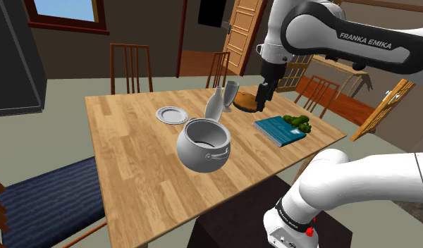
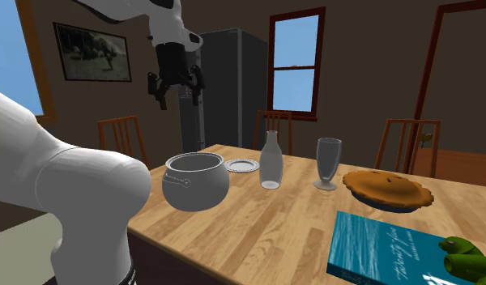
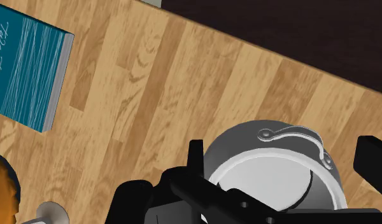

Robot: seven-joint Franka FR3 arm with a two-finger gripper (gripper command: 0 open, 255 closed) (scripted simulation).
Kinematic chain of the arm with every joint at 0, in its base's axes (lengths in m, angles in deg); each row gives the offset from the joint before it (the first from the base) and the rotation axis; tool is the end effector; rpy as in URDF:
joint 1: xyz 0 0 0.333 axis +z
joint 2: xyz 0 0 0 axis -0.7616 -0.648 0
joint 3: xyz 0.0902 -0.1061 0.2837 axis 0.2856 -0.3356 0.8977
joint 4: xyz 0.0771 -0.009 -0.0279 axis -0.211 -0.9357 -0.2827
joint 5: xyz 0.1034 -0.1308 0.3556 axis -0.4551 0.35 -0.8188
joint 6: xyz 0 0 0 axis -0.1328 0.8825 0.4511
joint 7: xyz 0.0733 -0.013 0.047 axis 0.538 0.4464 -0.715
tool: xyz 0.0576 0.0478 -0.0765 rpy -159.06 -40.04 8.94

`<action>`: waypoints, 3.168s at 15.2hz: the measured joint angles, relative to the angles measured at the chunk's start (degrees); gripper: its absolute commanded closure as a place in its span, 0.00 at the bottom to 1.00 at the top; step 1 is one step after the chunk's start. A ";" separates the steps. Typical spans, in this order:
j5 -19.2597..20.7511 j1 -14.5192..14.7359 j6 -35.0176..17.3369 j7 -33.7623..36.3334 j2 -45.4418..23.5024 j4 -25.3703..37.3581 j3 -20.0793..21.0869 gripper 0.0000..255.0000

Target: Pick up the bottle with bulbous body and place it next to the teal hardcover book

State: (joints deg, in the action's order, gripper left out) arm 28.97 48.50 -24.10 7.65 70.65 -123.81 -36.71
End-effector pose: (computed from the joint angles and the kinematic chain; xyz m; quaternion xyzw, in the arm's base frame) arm 0.2985 0.0024 0.5838 0.9917 0.0887 -0.0560 0.0739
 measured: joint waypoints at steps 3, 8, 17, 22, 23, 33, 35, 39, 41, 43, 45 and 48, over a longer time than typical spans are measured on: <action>0.54 -0.42 -1.52 -0.85 -2.13 0.69 -1.05 0.00; 1.44 -1.60 -6.95 -3.33 -11.62 4.98 -4.13 0.00; 0.46 -3.22 -13.54 -8.79 -31.50 18.56 -9.25 0.00; -1.57 -4.35 -15.04 -12.24 -41.88 27.33 -11.40 0.00; -2.20 -4.61 -15.09 -12.93 -44.63 30.01 -11.73 0.00; -8.64 -9.31 -9.68 -18.98 -70.32 60.02 -13.22 0.00; -9.89 -10.78 -6.91 -19.80 -76.42 68.69 -13.09 0.00; -10.38 -11.28 -8.39 -20.15 -78.77 69.41 -12.96 0.00; -10.39 -11.22 -10.05 -20.20 -78.69 67.67 -12.95 0.00; -10.34 -11.11 -11.54 -20.24 -78.10 65.60 -12.98 0.00; -10.33 -11.09 -12.23 -20.28 -78.04 64.86 -12.98 0.00; -10.33 -11.07 -12.48 -20.28 -77.95 64.54 -12.98 0.00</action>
State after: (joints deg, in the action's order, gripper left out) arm 18.64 37.43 -36.58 -12.63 -7.31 -59.27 -49.69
